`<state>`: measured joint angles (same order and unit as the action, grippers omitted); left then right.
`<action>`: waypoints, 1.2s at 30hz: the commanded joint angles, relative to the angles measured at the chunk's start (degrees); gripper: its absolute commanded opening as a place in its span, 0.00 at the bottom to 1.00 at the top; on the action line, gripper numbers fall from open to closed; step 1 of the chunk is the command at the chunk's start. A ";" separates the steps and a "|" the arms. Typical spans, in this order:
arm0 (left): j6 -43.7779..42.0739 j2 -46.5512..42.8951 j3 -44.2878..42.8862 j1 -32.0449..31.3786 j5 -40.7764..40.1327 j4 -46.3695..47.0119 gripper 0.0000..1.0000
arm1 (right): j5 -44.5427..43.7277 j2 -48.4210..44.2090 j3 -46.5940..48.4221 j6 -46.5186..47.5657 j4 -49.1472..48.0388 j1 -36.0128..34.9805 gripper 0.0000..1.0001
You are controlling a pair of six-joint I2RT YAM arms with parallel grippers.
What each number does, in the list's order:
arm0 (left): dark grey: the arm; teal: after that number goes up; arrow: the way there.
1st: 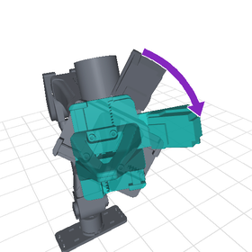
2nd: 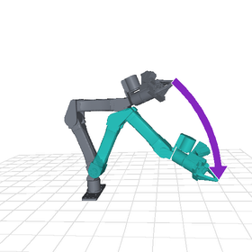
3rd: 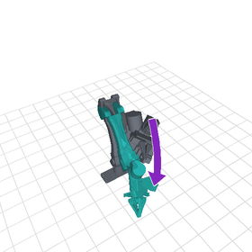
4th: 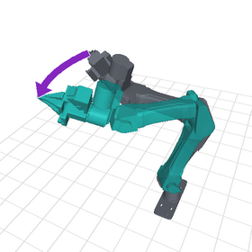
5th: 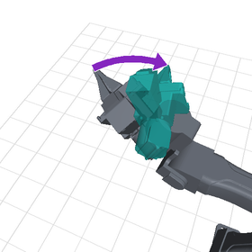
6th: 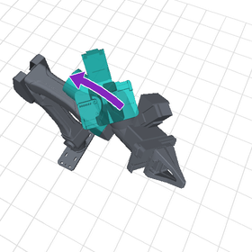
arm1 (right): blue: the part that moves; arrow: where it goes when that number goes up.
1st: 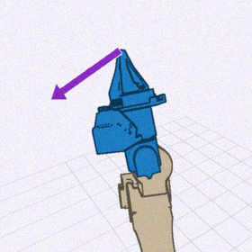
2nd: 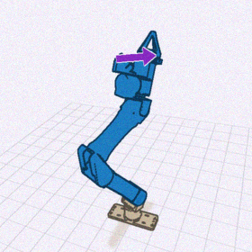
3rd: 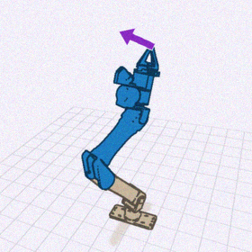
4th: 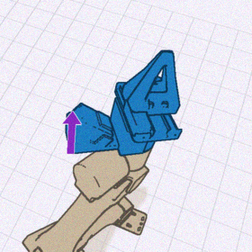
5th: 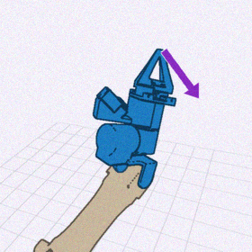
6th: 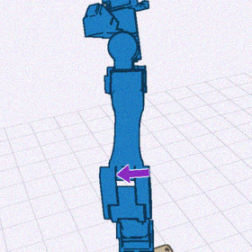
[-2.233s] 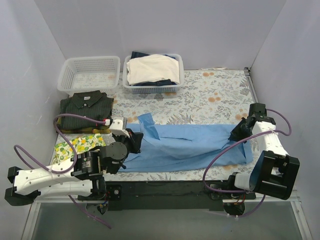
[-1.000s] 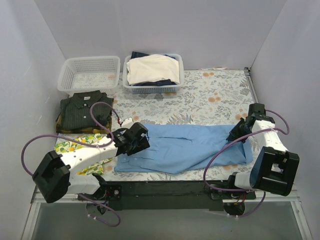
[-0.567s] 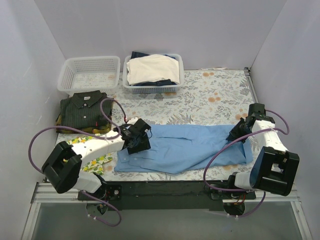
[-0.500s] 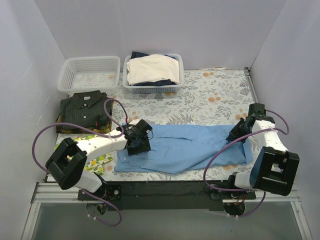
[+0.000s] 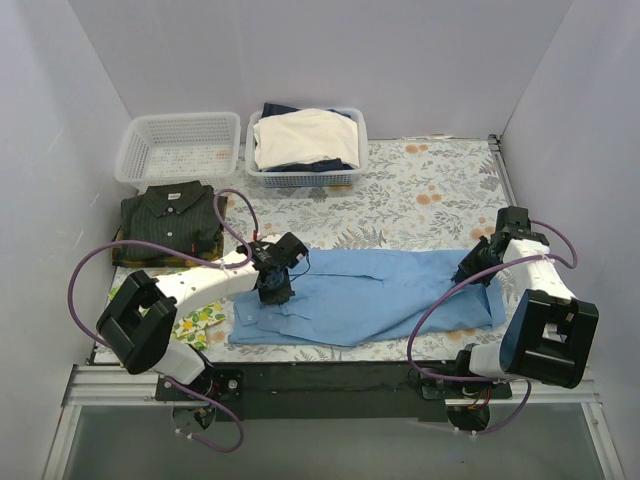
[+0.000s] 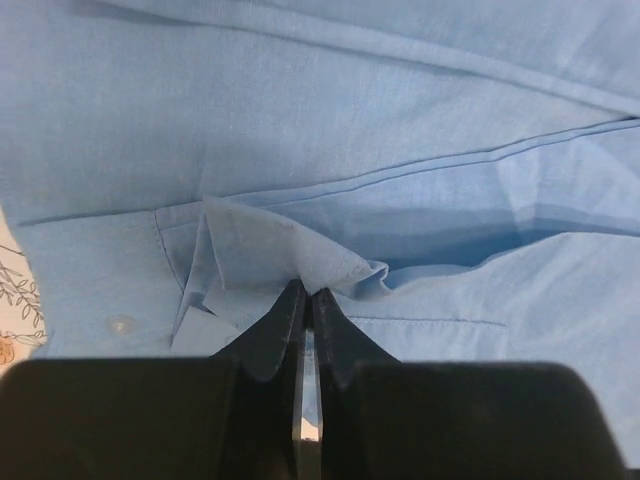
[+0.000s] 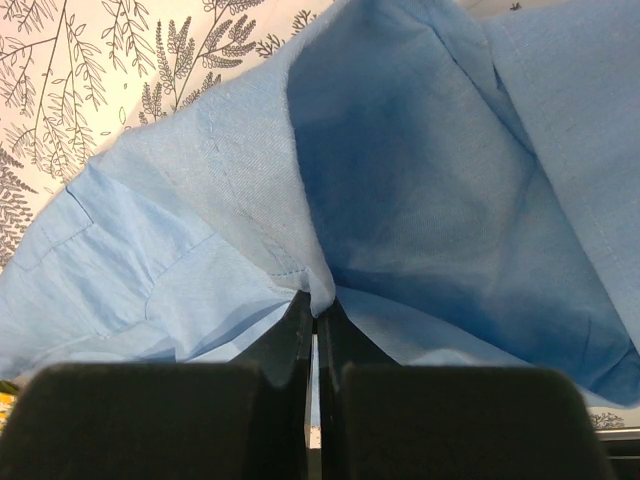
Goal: Fold and stack the long sleeve shirts
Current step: Fold the shirt
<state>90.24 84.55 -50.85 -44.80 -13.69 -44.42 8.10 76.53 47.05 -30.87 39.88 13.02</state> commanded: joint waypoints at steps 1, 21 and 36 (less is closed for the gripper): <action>1.17 -6.06 -4.95 0.06 -4.14 -6.36 0.00 | 0.69 0.11 1.12 0.20 -0.94 0.17 0.01; -3.92 -3.26 -19.90 1.28 -24.71 -8.67 0.00 | 1.48 -2.87 2.44 3.71 -0.33 0.17 0.55; -7.18 -2.47 -10.86 8.23 -17.78 -0.76 0.00 | 0.17 -5.87 3.92 5.21 0.11 -1.41 0.59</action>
<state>84.82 82.94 -65.41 -37.50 -33.98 -49.01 8.75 71.18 47.51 -26.72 40.05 12.08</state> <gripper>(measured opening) 0.025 0.592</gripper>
